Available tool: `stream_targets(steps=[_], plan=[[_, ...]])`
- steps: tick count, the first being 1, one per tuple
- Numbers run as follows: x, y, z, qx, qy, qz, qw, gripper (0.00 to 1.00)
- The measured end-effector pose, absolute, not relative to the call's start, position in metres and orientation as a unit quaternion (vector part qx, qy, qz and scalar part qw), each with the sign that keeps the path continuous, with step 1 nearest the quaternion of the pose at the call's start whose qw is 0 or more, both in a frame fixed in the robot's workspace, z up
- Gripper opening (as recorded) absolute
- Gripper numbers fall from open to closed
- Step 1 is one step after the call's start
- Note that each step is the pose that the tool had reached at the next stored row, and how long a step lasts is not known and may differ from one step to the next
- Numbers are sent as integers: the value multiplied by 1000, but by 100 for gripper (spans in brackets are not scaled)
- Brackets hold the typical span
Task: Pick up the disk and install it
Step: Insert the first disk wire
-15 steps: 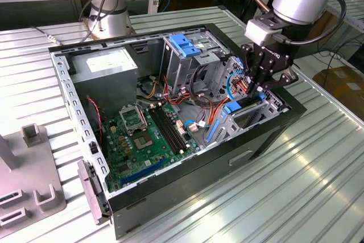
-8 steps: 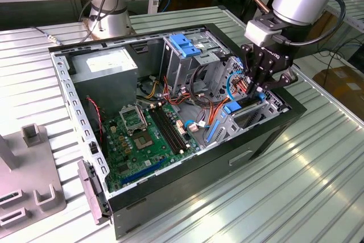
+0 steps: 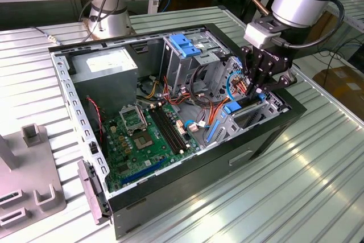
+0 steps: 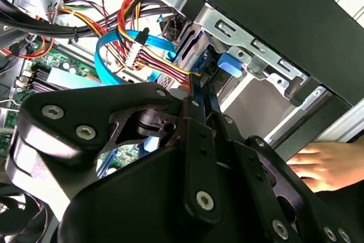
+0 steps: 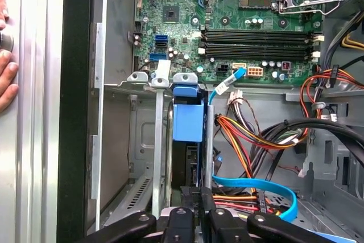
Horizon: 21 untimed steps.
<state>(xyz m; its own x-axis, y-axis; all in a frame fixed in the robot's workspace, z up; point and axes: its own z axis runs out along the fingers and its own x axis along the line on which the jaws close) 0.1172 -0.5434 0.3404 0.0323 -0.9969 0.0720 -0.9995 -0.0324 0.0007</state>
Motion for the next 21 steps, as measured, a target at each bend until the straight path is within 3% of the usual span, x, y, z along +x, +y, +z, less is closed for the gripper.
stream_targets(steps=[5,6,17,20,21], plan=[[117,-543,340,718,-695,25,25,18],[117,-543,341,718,-695,25,25,24],[117,-544,347,718,-695,26,25,24],[117,-544,347,718,-695,26,25,11],[117,-544,347,718,-695,26,25,11]])
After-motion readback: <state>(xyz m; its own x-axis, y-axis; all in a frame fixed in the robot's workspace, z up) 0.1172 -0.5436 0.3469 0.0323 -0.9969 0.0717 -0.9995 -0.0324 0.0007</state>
